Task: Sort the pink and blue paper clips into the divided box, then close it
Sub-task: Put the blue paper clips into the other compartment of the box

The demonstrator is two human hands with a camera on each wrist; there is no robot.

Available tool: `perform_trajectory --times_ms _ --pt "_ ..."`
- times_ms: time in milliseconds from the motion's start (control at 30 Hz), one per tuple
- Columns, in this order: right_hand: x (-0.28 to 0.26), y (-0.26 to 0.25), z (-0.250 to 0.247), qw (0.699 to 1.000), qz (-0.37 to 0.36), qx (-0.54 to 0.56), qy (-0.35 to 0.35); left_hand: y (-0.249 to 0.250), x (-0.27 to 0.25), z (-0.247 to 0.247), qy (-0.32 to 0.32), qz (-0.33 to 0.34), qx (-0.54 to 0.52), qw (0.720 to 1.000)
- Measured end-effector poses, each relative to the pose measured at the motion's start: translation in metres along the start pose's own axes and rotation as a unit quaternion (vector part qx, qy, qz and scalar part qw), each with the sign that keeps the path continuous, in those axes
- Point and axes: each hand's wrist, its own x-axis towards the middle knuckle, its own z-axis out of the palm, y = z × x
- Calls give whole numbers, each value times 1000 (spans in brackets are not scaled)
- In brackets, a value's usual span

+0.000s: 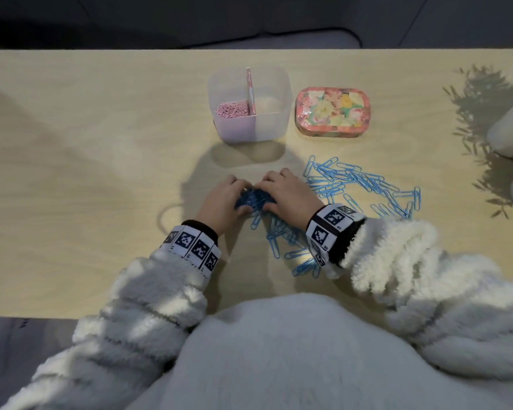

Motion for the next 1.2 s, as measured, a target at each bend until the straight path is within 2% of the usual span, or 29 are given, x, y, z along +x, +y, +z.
perform_trajectory --times_ms 267,467,533,633,700,767,900,1033,1100,1200 --pt "2 22 -15 991 55 119 -3 0 8 -4 12 12 18 1000" --pt "9 38 -62 964 69 251 61 0 5 -5 6 20 1 1000" --pt "17 41 -87 939 71 326 87 -1 6 -7 1 17 -19 1000" --pt "44 46 -114 864 115 460 171 2 8 -13 -6 14 -60 998" --pt "68 52 -123 833 133 487 225 6 12 -19 -8 18 -90 996" --pt "87 56 -126 830 158 479 238 9 20 -27 -8 26 -112 993" --pt "108 55 -125 851 187 458 174 23 43 -54 40 46 -121 991" --pt "108 49 -129 854 196 455 157 40 75 -83 84 17 -149 985" --pt "101 50 -132 848 185 459 187 45 96 -91 99 -26 -194 976" --pt "84 55 -134 833 163 466 251 57 121 -98 131 -62 -185 972"
